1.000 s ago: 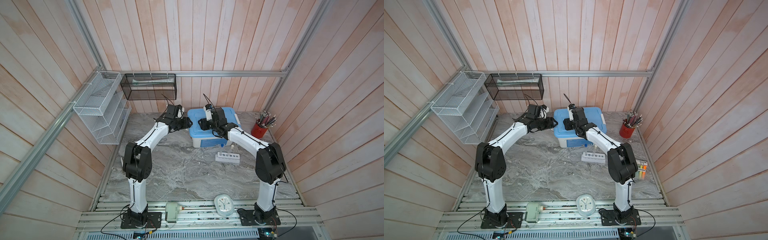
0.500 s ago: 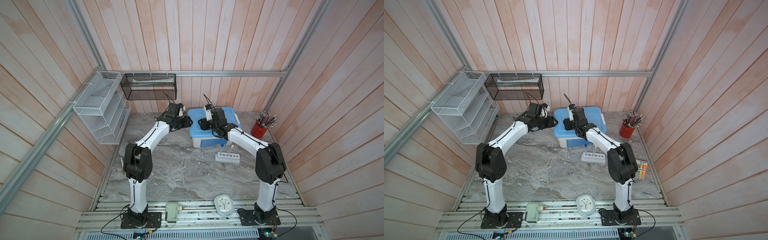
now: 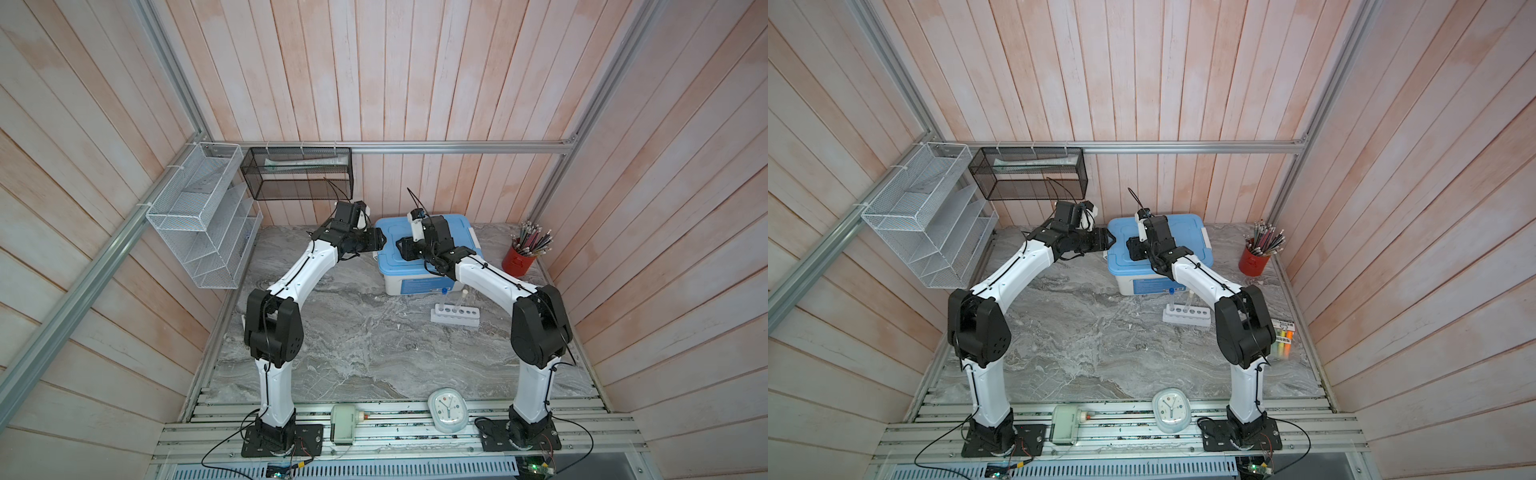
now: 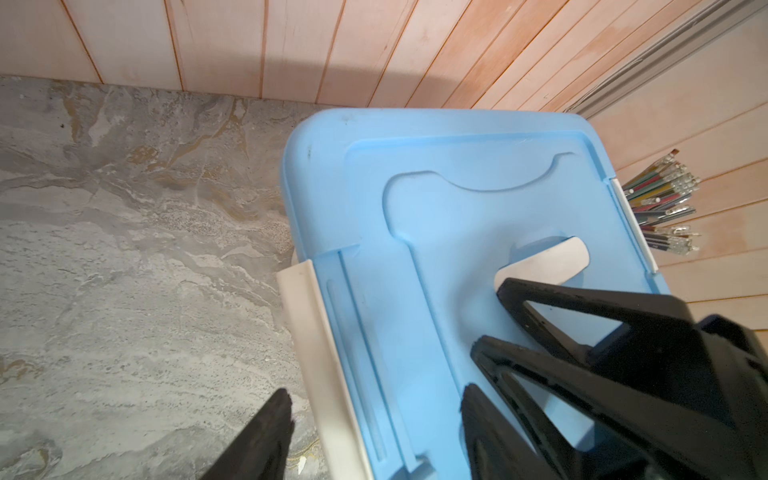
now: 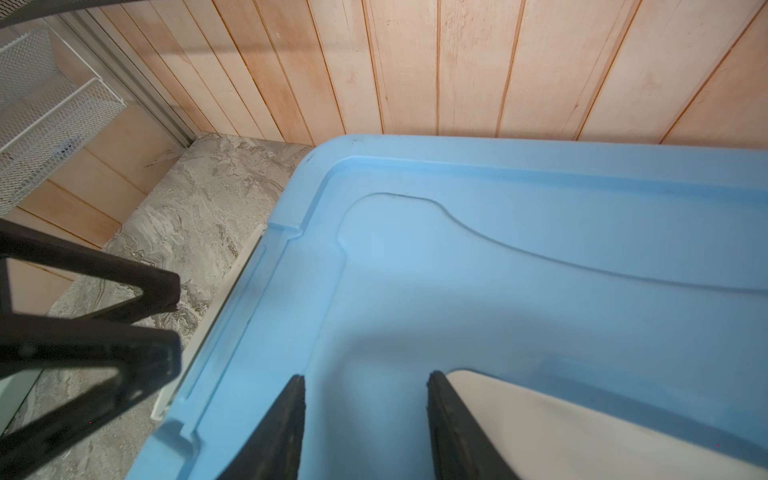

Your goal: Organize the chemistry lab equipment

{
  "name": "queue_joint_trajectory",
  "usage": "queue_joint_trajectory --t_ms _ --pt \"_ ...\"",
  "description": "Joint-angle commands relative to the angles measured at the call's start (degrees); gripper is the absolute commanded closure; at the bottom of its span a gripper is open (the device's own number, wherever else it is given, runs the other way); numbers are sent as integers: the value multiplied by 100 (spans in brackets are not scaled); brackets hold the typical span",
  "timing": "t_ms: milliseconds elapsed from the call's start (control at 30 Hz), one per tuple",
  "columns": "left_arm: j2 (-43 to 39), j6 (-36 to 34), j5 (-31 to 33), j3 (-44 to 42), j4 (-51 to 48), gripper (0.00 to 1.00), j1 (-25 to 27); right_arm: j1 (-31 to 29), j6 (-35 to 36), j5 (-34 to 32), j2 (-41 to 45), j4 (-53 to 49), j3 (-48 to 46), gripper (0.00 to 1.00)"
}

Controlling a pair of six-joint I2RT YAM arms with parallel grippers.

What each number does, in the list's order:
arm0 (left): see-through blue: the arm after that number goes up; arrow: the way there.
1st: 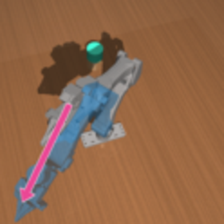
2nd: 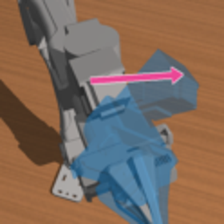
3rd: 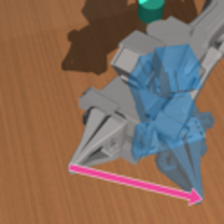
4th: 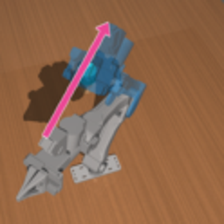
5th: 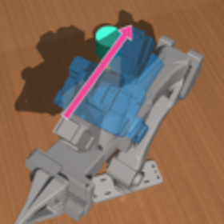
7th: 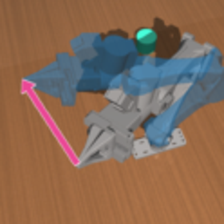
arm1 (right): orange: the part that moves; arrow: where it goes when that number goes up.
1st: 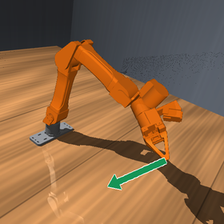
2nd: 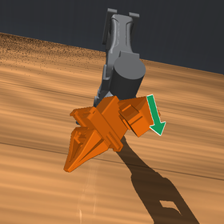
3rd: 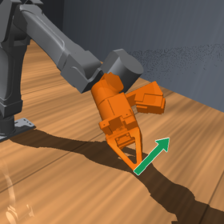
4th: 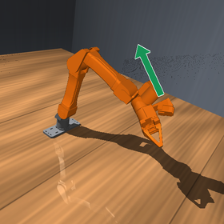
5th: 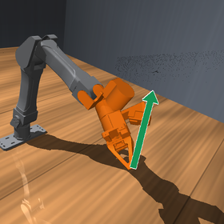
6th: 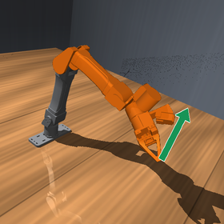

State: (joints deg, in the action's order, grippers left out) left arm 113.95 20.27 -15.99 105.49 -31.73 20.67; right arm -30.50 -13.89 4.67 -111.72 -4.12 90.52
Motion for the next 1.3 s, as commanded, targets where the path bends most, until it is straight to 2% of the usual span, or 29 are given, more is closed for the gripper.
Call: queue_joint_trajectory --t_ms 0,433,600,800,1267 --pt "-132 -69 1 34 -19 33 -88 -47 -87 192 -280 -775 -196 51" --pt "210 -35 -119 200 -44 33 -107 -41 -83 184 -322 -758 -208 51" --pt "323 -28 -83 244 -56 28 -113 -31 -96 201 -341 -741 -210 51" --pt "456 -14 -130 318 -45 27 -108 -13 -92 219 -373 -748 -218 51" --pt "578 98 -212 268 37 35 -89 -12 -83 263 -447 -746 -235 51"
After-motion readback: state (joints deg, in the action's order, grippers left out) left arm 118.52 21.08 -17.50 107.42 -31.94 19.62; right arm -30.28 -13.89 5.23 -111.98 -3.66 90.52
